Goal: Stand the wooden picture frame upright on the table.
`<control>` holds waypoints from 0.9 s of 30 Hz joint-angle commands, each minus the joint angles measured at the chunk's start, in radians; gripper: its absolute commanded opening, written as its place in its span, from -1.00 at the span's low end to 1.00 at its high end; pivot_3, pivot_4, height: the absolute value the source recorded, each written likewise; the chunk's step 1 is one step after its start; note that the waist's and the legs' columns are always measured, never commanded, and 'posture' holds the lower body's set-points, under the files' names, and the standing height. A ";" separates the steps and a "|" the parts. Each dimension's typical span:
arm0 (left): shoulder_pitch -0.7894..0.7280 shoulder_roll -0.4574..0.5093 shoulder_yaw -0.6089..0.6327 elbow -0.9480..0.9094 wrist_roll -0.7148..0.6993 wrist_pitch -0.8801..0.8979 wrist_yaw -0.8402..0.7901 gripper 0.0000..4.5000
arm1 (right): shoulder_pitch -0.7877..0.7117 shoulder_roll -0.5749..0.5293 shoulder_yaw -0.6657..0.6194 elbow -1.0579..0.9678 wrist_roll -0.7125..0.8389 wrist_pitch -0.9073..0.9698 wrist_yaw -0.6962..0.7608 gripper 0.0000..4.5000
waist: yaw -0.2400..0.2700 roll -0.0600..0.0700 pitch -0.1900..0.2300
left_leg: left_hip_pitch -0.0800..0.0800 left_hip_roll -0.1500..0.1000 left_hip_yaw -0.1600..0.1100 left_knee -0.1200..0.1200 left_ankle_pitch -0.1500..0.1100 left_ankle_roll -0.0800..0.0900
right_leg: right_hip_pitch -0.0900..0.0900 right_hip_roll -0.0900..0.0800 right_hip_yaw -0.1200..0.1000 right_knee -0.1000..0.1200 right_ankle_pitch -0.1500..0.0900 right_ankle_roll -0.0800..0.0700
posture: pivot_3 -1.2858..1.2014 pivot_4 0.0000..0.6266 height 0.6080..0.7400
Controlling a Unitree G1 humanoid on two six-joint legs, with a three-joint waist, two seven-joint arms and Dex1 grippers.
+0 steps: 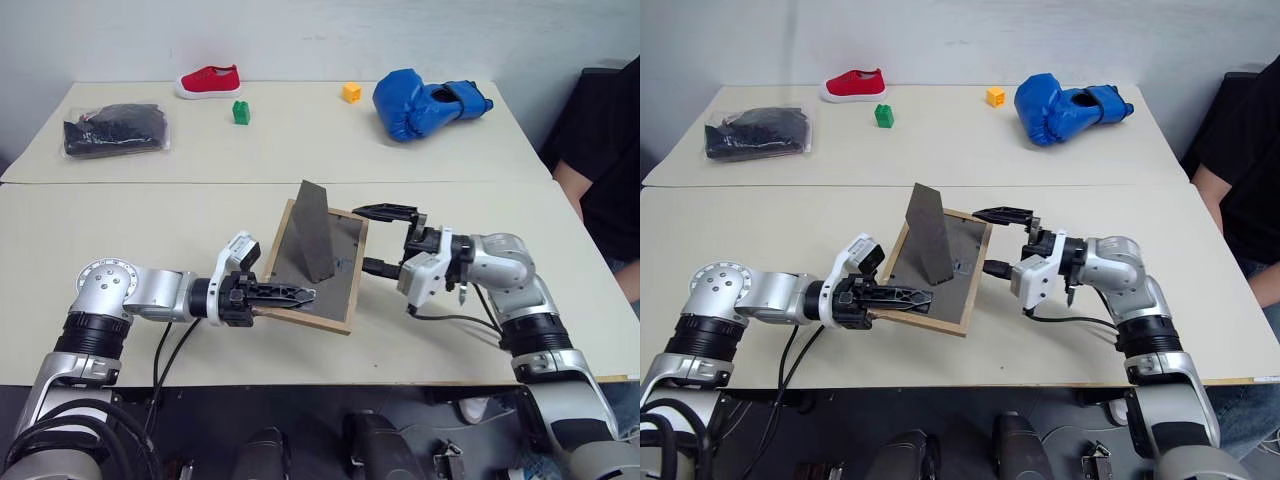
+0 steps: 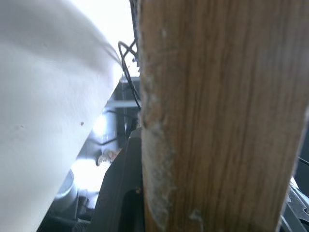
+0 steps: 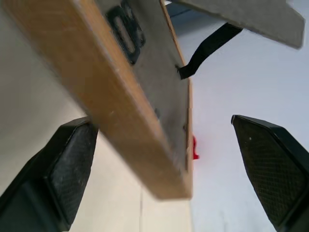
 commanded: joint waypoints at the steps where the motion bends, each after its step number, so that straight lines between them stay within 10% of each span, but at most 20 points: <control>1: -0.020 0.001 0.001 0.009 -0.049 -0.005 -0.023 -0.46 | -0.031 0.012 0.018 0.009 -0.149 -0.042 -0.184 0.81 | -0.001 0.000 0.000 | 0.000 0.000 0.000 0.000 0.000 0.000 | 0.000 0.000 0.000 0.000 0.000 0.000 | 0.03 -0.52 1.00; 10: -0.113 -0.022 0.009 0.116 -0.049 0.031 -0.038 -0.46 | -0.067 -0.014 0.062 0.052 -0.341 -0.027 -0.521 -0.35 | -0.002 0.000 0.000 | 0.000 -0.002 0.000 0.001 0.000 0.000 | 0.000 0.000 0.000 0.000 0.000 0.000 | 0.03 -0.52 1.00; 14: -0.061 -0.068 0.062 -0.028 -0.049 -0.078 0.103 -0.46 | -0.092 -0.034 0.095 0.078 -0.384 -0.016 -0.618 -0.37 | -0.003 0.000 0.000 | 0.000 -0.001 0.000 0.001 0.000 0.000 | 0.000 0.001 0.000 0.000 0.000 0.000 | 0.03 -0.52 1.00; 18: -0.049 -0.064 0.113 -0.056 -0.049 -0.067 0.077 0.11 | -0.107 -0.059 0.121 0.090 -0.378 -0.015 -0.664 -0.44 | -0.006 0.000 0.000 | 0.000 0.000 0.000 0.001 0.000 0.000 | 0.000 0.000 0.000 0.000 0.000 0.000 | 0.03 -0.52 1.00; 22: -0.018 0.048 0.160 -0.100 -0.049 -0.057 0.022 0.68 | -0.113 -0.082 0.136 0.089 -0.368 -0.014 -0.692 -0.44 | -0.016 0.000 0.000 | 0.000 0.000 0.001 0.000 0.001 -0.001 | 0.000 0.001 0.001 0.000 0.000 0.000 | 0.03 -0.52 1.00; 27: 0.068 0.266 0.217 -0.163 -0.049 -0.075 -0.002 0.68 | -0.104 -0.109 0.145 0.091 -0.308 -0.008 -0.688 -0.44 | -0.027 0.000 0.000 | 0.000 0.000 0.000 -0.001 0.001 -0.001 | 0.000 0.001 0.001 0.000 0.000 -0.001 | 0.03 -0.52 1.00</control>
